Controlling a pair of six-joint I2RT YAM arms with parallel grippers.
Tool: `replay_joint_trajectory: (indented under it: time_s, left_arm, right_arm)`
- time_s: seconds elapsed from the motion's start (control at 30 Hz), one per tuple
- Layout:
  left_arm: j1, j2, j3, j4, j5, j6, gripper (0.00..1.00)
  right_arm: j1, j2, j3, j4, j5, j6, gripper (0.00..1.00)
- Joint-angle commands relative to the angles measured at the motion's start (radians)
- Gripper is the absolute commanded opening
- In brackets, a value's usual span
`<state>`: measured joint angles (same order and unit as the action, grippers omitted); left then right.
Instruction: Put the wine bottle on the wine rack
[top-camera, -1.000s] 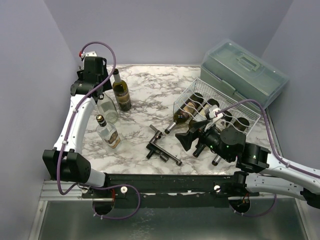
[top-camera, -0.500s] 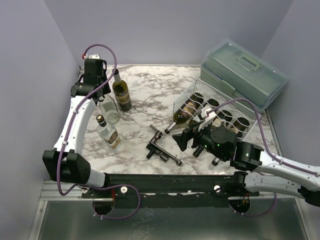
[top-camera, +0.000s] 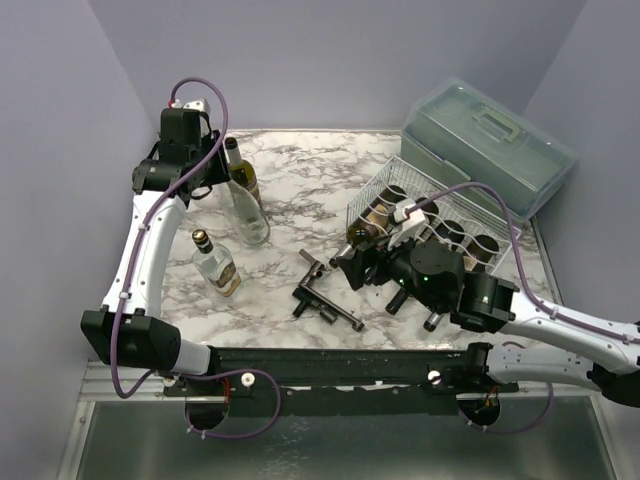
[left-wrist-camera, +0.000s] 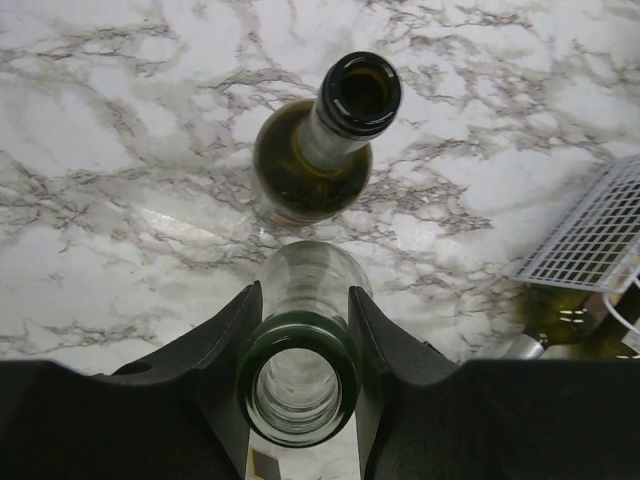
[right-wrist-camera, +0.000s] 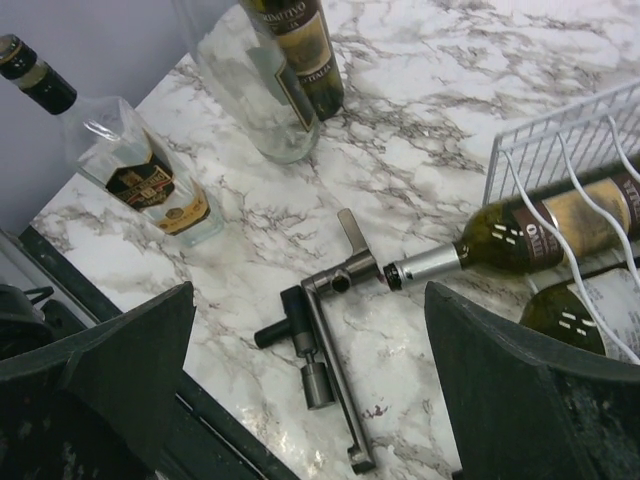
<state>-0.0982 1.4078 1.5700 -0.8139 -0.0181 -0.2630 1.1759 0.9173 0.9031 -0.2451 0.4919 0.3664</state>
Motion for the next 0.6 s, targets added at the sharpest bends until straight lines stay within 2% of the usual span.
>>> replay_joint_trajectory:
  time_s: [0.0,0.1,0.27,0.43,0.57]
  left_arm:
    - [-0.003,-0.082,0.134,0.075,0.183,-0.086,0.0]
    - [-0.006,-0.098,0.159,0.066,0.253,-0.124,0.0]
    - [-0.009,-0.149,0.161,0.049,0.29,-0.155,0.0]
    - [-0.009,-0.188,0.155,0.025,0.303,-0.165,0.0]
    - [-0.01,-0.207,0.141,0.014,0.331,-0.177,0.0]
  right_arm:
    - [-0.015,0.1,0.124,0.041,-0.038,-0.085,1.0]
    - [-0.066,0.188,0.238,0.047,-0.159,-0.12,1.0]
    - [-0.126,0.387,0.467,0.016,-0.384,-0.171,1.0]
    - [-0.143,0.584,0.678,-0.054,-0.445,-0.248,1.0]
    - [-0.145,0.667,0.746,-0.033,-0.486,-0.326,1.0]
